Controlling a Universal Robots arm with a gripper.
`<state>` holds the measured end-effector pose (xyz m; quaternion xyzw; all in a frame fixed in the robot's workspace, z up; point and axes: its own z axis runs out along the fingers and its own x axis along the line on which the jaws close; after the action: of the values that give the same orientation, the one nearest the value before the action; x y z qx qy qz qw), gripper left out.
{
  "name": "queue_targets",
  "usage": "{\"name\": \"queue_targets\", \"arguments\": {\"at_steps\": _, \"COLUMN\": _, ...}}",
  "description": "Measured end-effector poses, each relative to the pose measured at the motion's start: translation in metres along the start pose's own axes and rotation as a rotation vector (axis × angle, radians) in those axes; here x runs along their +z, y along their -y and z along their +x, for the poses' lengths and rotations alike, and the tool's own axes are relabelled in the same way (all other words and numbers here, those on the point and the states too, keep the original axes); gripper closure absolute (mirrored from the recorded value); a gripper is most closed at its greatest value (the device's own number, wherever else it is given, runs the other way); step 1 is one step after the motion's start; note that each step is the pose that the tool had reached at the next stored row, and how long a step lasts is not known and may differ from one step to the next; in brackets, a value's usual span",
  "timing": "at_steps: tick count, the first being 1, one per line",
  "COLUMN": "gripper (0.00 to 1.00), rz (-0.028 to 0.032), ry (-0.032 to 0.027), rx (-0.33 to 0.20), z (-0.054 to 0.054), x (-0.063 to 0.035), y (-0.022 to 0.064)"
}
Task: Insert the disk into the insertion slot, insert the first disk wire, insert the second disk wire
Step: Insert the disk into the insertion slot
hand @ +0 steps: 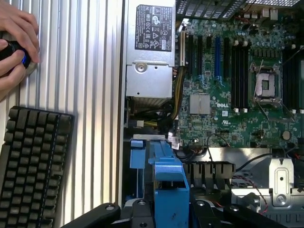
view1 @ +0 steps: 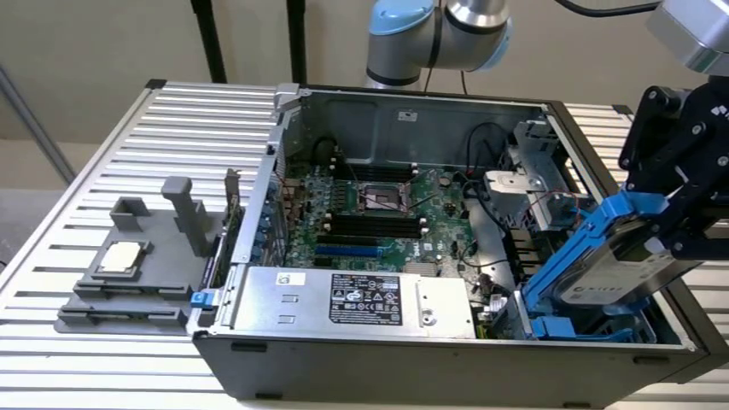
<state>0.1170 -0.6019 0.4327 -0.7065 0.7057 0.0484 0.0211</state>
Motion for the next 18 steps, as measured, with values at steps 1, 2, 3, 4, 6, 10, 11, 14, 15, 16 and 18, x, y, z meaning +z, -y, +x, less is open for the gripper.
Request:
{"name": "queue_targets", "arguments": {"at_steps": 1, "gripper": 0.68, "rz": 0.0007, "ry": 0.0041, "rx": -0.002, "z": 0.0, "x": 0.0006, "y": 0.0001}}
{"name": "queue_targets", "arguments": {"at_steps": 2, "gripper": 0.68, "rz": 0.0009, "ry": 0.0072, "rx": -0.003, "z": 0.001, "x": 0.0011, "y": 0.0001}}
{"name": "queue_targets", "arguments": {"at_steps": 3, "gripper": 0.68, "rz": 0.001, "ry": 0.0096, "rx": -0.004, "z": 0.002, "x": 0.0015, "y": 0.0001}}
{"name": "queue_targets", "arguments": {"at_steps": 4, "gripper": 0.68, "rz": 0.001, "ry": 0.0118, "rx": -0.005, "z": 0.003, "x": 0.002, "y": 0.0001}}
{"name": "queue_targets", "arguments": {"at_steps": 6, "gripper": 0.68, "rz": 0.0008, "ry": 0.0142, "rx": -0.006, "z": 0.005, "x": 0.0028, "y": 0.0}}
{"name": "queue_targets", "arguments": {"at_steps": 10, "gripper": 0.68, "rz": 0.0003, "ry": 0.028, "rx": -0.011, "z": 0.007, "x": 0.0055, "y": 0.0002}}
{"name": "queue_targets", "arguments": {"at_steps": 11, "gripper": 0.68, "rz": 0.0002, "ry": 0.0324, "rx": -0.012, "z": 0.008, "x": 0.0063, "y": 0.0002}}
{"name": "queue_targets", "arguments": {"at_steps": 14, "gripper": 0.68, "rz": 0.0002, "ry": 0.0425, "rx": -0.016, "z": 0.008, "x": 0.0093, "y": 0.0003}}
{"name": "queue_targets", "arguments": {"at_steps": 15, "gripper": 0.68, "rz": 0.0005, "ry": 0.0447, "rx": -0.018, "z": 0.008, "x": 0.0103, "y": 0.0004}}
{"name": "queue_targets", "arguments": {"at_steps": 16, "gripper": 0.68, "rz": 0.0012, "ry": 0.0463, "rx": -0.021, "z": 0.008, "x": 0.011, "y": 0.0005}}
{"name": "queue_targets", "arguments": {"at_steps": 18, "gripper": 0.68, "rz": 0.0025, "ry": 0.049, "rx": -0.027, "z": 0.009, "x": 0.0126, "y": 0.0006}}
